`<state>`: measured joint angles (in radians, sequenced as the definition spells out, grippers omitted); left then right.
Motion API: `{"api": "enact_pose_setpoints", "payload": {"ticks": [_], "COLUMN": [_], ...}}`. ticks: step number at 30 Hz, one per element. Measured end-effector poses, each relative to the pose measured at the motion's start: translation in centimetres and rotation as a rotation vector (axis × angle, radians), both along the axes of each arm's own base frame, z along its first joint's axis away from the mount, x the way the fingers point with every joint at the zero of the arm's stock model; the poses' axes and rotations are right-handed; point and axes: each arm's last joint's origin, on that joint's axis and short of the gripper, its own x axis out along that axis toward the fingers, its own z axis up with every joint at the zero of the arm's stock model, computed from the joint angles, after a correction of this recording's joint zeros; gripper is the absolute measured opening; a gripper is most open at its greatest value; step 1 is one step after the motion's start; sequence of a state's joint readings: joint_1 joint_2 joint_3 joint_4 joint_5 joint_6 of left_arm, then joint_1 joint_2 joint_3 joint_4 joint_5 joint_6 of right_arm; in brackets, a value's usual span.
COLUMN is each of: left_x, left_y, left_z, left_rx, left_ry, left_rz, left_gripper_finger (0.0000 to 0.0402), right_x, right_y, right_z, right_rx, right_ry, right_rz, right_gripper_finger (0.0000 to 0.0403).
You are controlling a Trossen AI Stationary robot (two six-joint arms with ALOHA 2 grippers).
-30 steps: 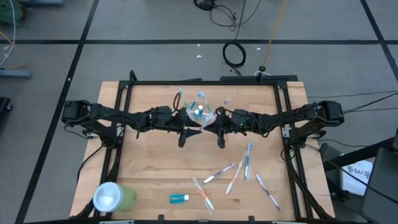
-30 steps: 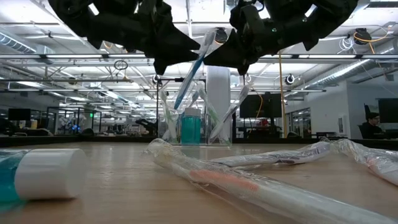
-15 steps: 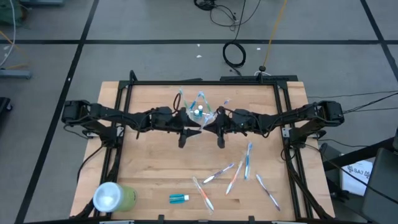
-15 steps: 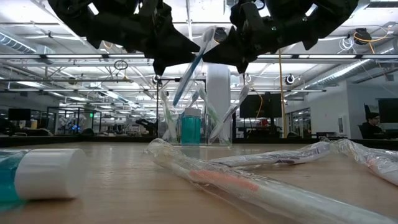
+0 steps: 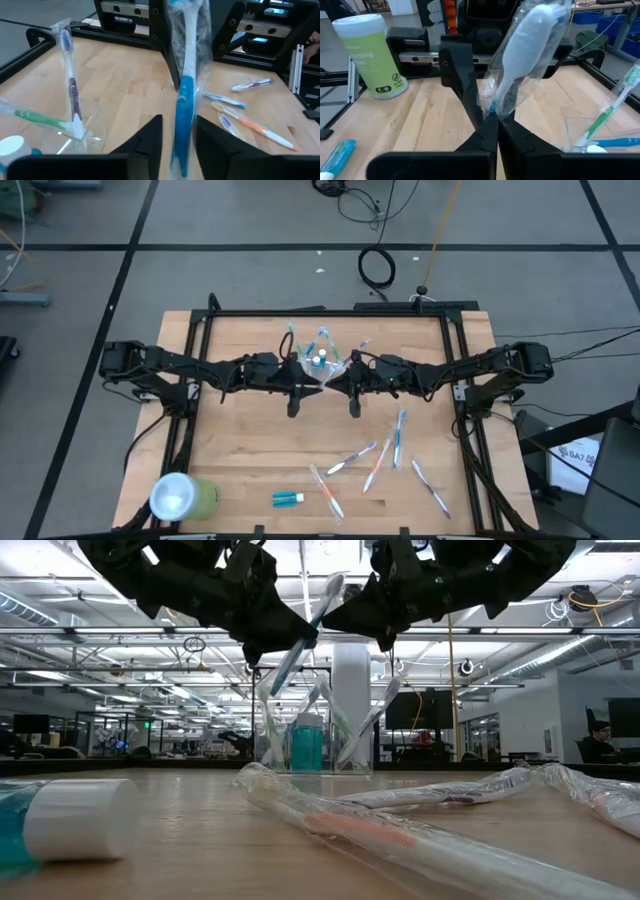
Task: Pick & Place toothbrushing station
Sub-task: Put the left blue toothbrush into the left section of the transparent organizer
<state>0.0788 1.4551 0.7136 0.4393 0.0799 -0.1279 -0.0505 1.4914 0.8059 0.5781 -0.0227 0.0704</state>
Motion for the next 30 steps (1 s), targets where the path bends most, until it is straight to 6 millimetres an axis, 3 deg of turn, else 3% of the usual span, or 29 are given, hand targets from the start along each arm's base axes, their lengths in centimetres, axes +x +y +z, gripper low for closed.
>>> {"api": "enact_pose_setpoints", "payload": {"ticks": [10,15,19,24,30], "left_x": [0.0,0.0,0.0,-0.1,-0.3], "left_y": [0.0,0.1,0.3,0.9,1.9], "left_z": [0.0,0.1,0.0,-0.1,-0.1], "left_rx": [-0.003,-0.017,-0.021,0.030,0.054], "left_ry": [-0.004,-0.005,-0.005,0.011,0.015], "left_rz": [0.008,0.030,0.103,0.157,0.283], "left_gripper_finger": [0.0012,0.0020,0.0027,0.0008,0.0022], "right_x": [0.0,0.0,-0.1,-0.1,-0.2], "right_y": [0.0,-0.3,-0.4,-0.5,-0.7], "right_z": [0.0,-0.1,-0.3,-0.3,-0.6], "right_rx": [0.047,0.143,0.140,0.137,0.123], "right_ry": [0.001,-0.003,0.020,0.010,0.037], "right_rz": [-0.010,-0.128,-0.178,-0.218,-0.268], "right_gripper_finger": [0.0000,0.0010,0.0023,0.0039,0.0057]}}
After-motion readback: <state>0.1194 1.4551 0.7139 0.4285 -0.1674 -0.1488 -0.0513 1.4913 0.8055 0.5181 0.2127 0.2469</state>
